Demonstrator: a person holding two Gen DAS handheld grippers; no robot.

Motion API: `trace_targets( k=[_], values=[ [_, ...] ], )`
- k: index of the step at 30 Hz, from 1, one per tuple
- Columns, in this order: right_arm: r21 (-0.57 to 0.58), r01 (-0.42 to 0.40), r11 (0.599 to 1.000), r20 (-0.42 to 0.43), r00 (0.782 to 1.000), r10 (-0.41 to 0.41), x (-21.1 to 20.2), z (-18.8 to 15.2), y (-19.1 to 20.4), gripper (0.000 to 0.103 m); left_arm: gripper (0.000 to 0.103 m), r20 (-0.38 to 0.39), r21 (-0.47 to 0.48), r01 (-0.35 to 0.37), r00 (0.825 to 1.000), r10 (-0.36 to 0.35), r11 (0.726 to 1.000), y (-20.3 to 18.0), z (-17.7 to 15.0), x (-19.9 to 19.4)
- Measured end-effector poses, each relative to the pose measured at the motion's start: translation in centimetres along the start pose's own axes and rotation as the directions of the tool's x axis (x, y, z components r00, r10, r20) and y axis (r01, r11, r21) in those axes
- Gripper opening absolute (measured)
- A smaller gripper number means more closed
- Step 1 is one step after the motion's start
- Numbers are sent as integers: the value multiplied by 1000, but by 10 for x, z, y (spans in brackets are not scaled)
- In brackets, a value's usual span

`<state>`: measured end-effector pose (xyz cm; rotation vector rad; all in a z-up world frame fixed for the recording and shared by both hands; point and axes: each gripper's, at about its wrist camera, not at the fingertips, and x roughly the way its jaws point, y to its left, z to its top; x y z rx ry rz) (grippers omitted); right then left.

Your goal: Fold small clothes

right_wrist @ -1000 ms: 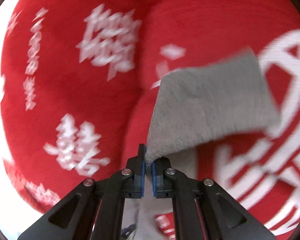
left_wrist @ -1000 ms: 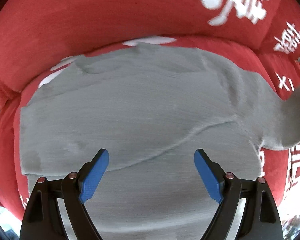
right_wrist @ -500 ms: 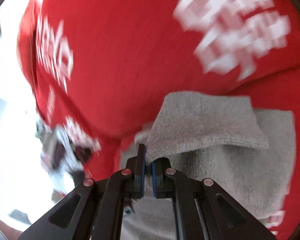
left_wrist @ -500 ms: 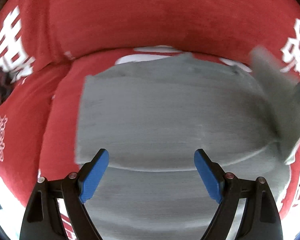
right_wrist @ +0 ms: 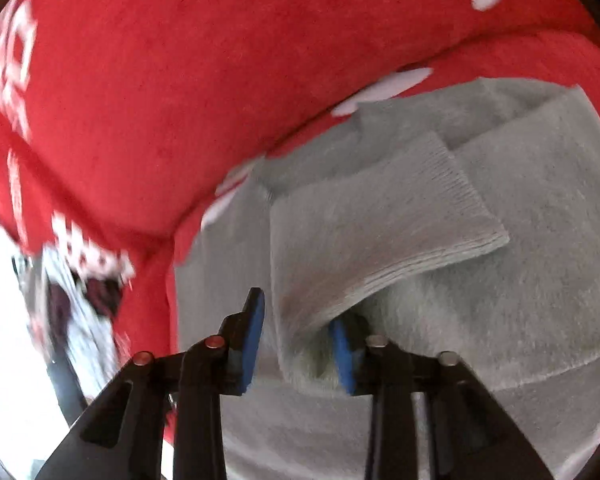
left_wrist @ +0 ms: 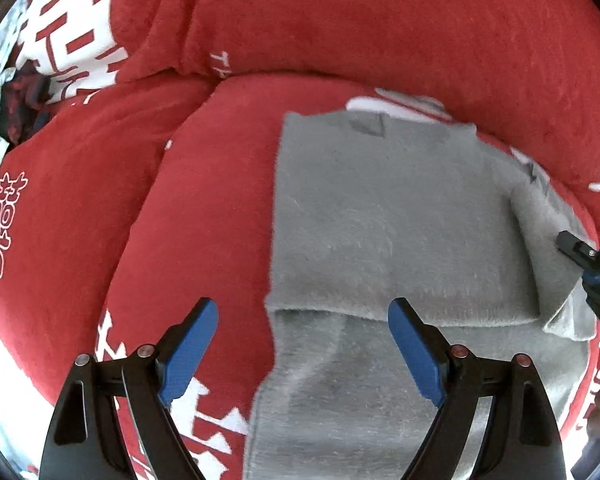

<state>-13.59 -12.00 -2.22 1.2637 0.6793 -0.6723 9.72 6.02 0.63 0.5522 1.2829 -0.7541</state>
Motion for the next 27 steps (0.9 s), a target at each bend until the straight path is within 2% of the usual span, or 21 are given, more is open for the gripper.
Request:
trace_targets(
  k=[2, 3, 5, 6, 8, 10, 11, 12, 14, 18, 19, 21, 24, 27],
  values=[
    [-104, 4, 995, -4, 1000, -5, 7, 2, 25, 7, 88, 17, -18, 26, 1000, -26, 999, 9, 4, -3],
    [-199, 15, 980, -19, 1000, -19, 14, -2, 46, 7, 88, 22, -27, 39, 999, -39, 999, 13, 6, -6],
    [-341, 43, 939, -60, 996, -68, 28, -17, 74, 7, 88, 23, -40, 63, 998, -63, 997, 18, 9, -6],
    [-390, 66, 919, -72, 992, -102, 32, -21, 79, 11, 88, 21, -45, 76, 997, -75, 996, 20, 10, -5],
    [-480, 119, 869, -101, 977, -190, 49, -38, 90, 14, 88, 16, -52, 107, 994, -107, 993, 21, 12, -4],
    [-509, 132, 851, -145, 961, -236, 58, -51, 87, 25, 88, 9, -52, 139, 990, -139, 989, 17, 12, -2],
    [-510, 124, 851, -155, 960, -233, 56, -56, 84, 36, 88, -3, -48, 163, 987, -163, 985, 14, 13, 0],
    [-511, 117, 852, -159, 961, -227, 52, -60, 80, 39, 88, -21, -42, 189, 982, -190, 981, 8, 13, 5],
    [-495, 101, 863, -164, 965, -207, 35, -66, 66, 39, 88, -43, -32, 216, 975, -217, 976, -4, 12, 11],
    [-333, 125, 935, -145, 973, -182, -11, -61, 12, 40, 88, -98, -42, 273, 956, -276, 961, -28, 16, 30],
    [-245, 134, 960, -133, 976, -170, -28, -55, -13, 40, 88, -107, -58, 283, 952, -288, 957, -32, 19, 35],
    [-89, 140, 986, -105, 983, -149, -51, -50, -47, 40, 88, -123, -94, 306, 941, -316, 947, -38, 26, 43],
    [155, 123, 980, -42, 992, -118, -87, -44, -108, 40, 88, -127, -113, 324, 933, -337, 939, -46, 31, 48],
    [344, 68, 936, 32, 996, -84, -104, -44, -151, 40, 88, -132, -119, 319, 934, -333, 940, -54, 36, 52]
  ],
)
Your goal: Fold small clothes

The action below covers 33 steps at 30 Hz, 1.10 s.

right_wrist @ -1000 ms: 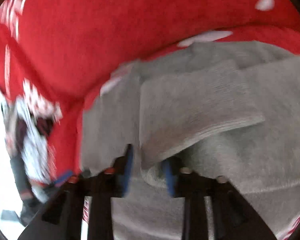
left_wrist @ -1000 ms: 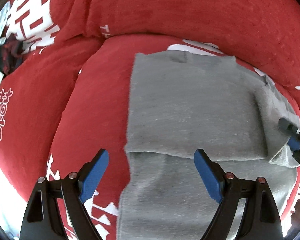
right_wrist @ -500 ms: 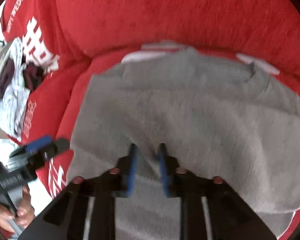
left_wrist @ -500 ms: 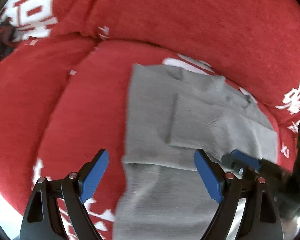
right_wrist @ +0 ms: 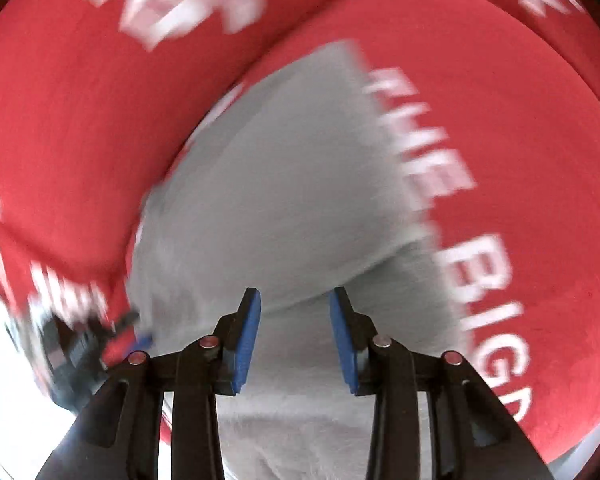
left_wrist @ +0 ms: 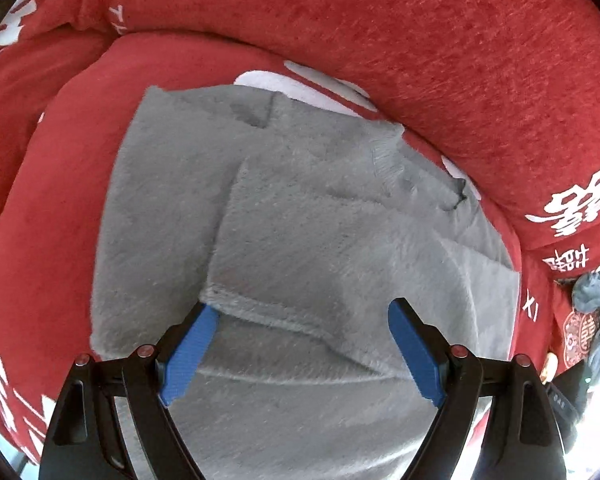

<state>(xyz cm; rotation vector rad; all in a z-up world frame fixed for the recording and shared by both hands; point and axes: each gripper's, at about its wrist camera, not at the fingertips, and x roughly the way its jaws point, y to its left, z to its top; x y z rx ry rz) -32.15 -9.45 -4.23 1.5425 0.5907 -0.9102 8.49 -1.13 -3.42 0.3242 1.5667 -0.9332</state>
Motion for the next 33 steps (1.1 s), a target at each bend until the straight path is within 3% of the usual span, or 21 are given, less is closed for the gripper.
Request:
trace_targets(
  k=[2, 4, 5, 6, 8, 14, 18, 22, 23, 25, 26, 27, 29, 33],
  values=[
    [113, -54, 992, 47, 998, 49, -3, 7, -20, 40, 87, 6, -9, -7, 1000, 7, 1000, -1, 2, 1],
    [192, -111, 975, 66, 993, 100, 1, 11, -30, 38, 75, 17, -26, -14, 1000, 14, 1000, 2, 5, 0],
    [207, -113, 972, 67, 993, 101, 2, 11, -31, 25, 57, 17, -27, -21, 1000, 21, 999, 3, 7, 1],
    [197, -98, 976, 62, 994, 87, 2, 12, -30, 7, 31, 16, -22, -28, 999, 28, 999, 4, 8, 1],
    [114, -71, 991, 54, 996, 65, 0, 14, -18, 7, 8, 0, -20, -5, 1000, 5, 1000, 6, 9, 1],
    [-66, -59, 996, 46, 997, 63, -23, 28, -8, 7, 8, 54, 82, 4, 999, -8, 997, -8, -15, -22],
    [-97, 4, 995, 5, 1000, -4, -11, 31, -30, 7, 8, 18, 61, -20, 1000, 18, 998, 3, -26, -9],
    [-116, -14, 993, 1, 1000, 15, -18, 33, -34, 8, 9, 33, 45, -28, 999, 27, 999, 12, -26, -14],
    [-127, -5, 992, -13, 1000, 4, -20, 32, -32, 13, 13, 36, 49, -53, 998, 51, 997, 14, -25, -17],
    [-173, 27, 985, -28, 999, -32, -20, 27, -21, 22, 44, 50, 55, -137, 990, 135, 989, 16, -24, -23],
    [-196, 39, 980, -23, 999, -44, -25, 24, -18, 28, 71, 83, 55, -191, 979, 187, 980, 17, -24, -31],
    [-210, 49, 976, -14, 998, -53, -29, 22, -18, 37, 81, 113, 57, -215, 972, 208, 975, 18, -26, -37],
    [-212, 69, 975, 16, 998, -67, -39, 19, -19, 41, 81, 156, 86, -242, 961, 227, 967, 16, -27, -49],
    [-171, 65, 983, 32, 998, -60, -40, 24, -28, 41, 81, 135, 128, -257, 961, 240, 958, 10, -26, -45]
  ],
)
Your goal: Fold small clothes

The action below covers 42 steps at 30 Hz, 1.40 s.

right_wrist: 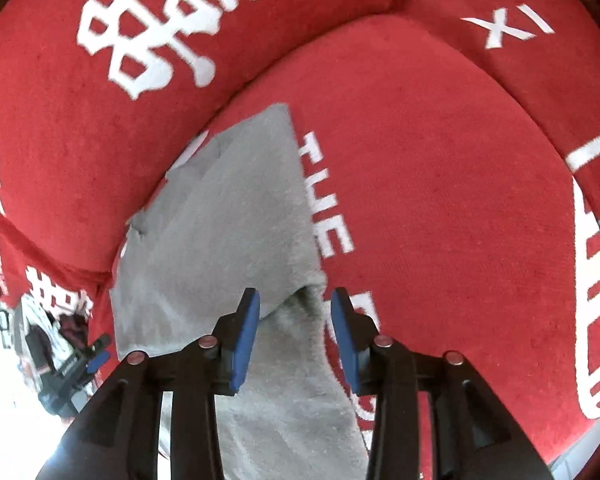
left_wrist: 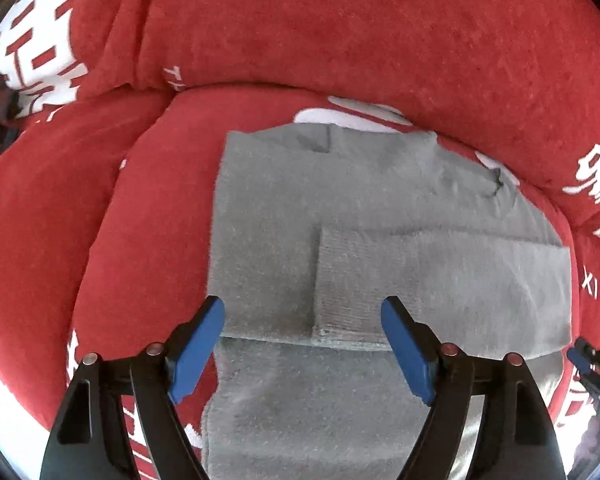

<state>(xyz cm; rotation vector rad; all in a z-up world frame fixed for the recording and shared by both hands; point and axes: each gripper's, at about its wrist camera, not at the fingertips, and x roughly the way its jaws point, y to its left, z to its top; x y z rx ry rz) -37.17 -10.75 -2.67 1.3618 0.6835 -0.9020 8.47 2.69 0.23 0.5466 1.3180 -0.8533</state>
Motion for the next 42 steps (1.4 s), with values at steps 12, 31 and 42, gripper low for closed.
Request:
trace_targets(
  k=[12, 31, 42],
  values=[
    [-183, 236, 954, 15, 971, -237, 22, 8, 28, 31, 81, -9, 119, -180, 983, 182, 977, -19, -7, 30],
    [-103, 133, 986, -110, 983, -144, -13, -40, 35, 40, 81, -125, 256, -130, 978, 166, 958, -65, -46, 4],
    [-143, 52, 988, -217, 973, -83, -6, -52, 38, 45, 81, -155, 219, -140, 972, 176, 966, -93, -63, -2]
  ],
)
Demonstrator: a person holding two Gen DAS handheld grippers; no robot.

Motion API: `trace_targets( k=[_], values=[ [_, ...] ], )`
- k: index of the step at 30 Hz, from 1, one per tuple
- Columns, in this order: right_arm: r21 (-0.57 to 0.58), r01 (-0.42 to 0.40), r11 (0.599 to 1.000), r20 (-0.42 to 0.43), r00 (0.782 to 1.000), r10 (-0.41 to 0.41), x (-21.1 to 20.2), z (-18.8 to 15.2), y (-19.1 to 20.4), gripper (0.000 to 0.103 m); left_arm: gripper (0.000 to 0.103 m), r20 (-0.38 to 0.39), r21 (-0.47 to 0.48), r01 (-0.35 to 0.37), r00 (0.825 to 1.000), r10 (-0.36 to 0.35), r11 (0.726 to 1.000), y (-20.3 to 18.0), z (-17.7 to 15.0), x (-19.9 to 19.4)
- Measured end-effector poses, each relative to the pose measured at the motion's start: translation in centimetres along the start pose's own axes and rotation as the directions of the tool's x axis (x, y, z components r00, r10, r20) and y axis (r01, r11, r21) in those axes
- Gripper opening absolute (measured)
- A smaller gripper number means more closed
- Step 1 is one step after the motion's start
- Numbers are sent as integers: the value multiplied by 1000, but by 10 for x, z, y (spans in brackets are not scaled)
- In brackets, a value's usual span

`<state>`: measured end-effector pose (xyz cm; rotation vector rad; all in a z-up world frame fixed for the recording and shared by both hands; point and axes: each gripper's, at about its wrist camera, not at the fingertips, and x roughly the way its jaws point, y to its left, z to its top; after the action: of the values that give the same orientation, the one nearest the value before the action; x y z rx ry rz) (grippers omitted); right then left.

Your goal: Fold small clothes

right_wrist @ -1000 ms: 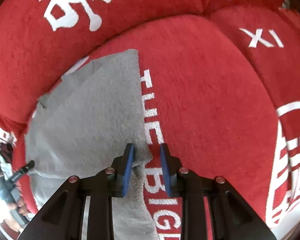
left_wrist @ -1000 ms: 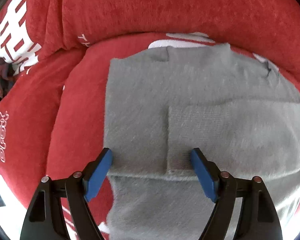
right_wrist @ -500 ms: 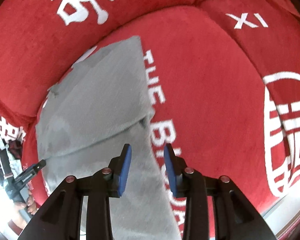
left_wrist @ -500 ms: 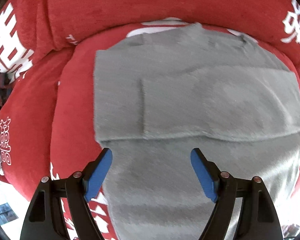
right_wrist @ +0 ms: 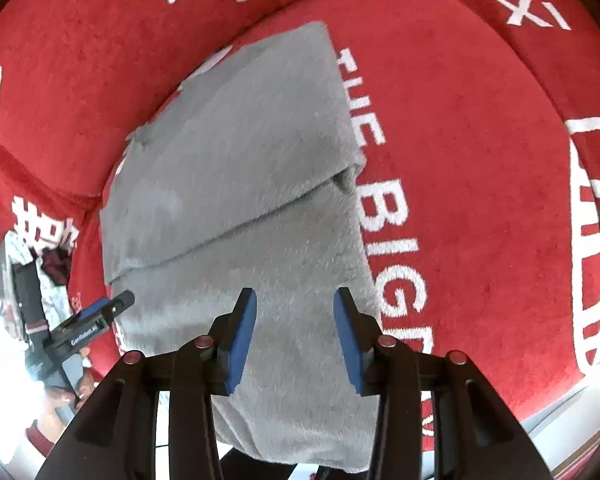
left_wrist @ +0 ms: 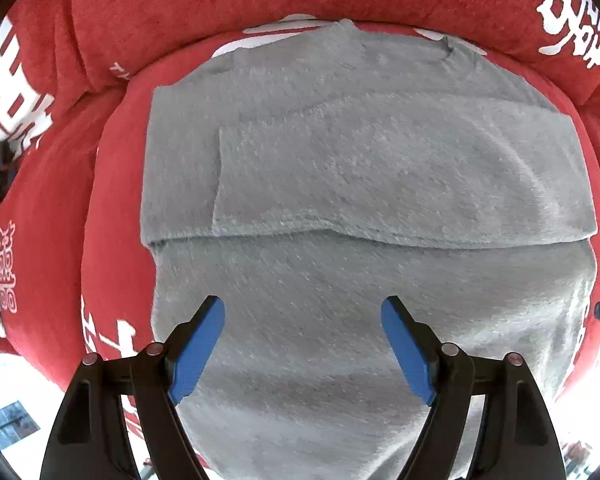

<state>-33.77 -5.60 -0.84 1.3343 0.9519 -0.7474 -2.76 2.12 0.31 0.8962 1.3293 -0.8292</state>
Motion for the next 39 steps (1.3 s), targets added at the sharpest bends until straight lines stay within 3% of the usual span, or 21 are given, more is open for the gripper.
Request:
trace_targets(
  k=[2, 3, 4, 8, 11, 18, 27, 33, 39],
  values=[
    [-17, -6, 1000, -18, 1000, 6, 2, -2, -1, 49, 83, 4, -22, 6, 1000, -6, 1000, -3, -7, -2],
    [-26, -11, 1000, -28, 1000, 10, 3, -3, -2, 50, 100, 6, -37, 4, 1000, -4, 999, -4, -11, -4],
    [-33, -14, 999, -35, 999, 13, 4, -4, -3, 50, 103, 11, -53, -2, 1000, 2, 999, -4, -14, -5],
    [-61, -24, 998, -67, 998, 20, 12, -9, -1, 51, 103, 16, -97, 8, 1000, -6, 995, 0, -33, -8],
    [-80, -38, 996, -77, 997, 32, 14, -16, 2, 59, 103, -18, -116, 8, 1000, -10, 993, 7, -47, -5],
    [-115, -47, 992, -104, 994, 35, 20, -47, 6, 59, 103, -30, -142, 8, 999, -13, 990, 38, -87, 0],
    [-141, -23, 990, -198, 980, -5, 39, -135, -16, 59, 103, -71, -154, 160, 982, -172, 975, 82, -183, 20],
    [-107, 21, 994, -253, 966, -48, 62, -186, -45, 59, 103, -120, -177, 210, 965, -233, 962, 87, -240, 45],
    [-59, 0, 998, -239, 971, -15, 86, -209, -64, 59, 103, -144, -204, 283, 938, -314, 937, 79, -267, 74]
  ],
)
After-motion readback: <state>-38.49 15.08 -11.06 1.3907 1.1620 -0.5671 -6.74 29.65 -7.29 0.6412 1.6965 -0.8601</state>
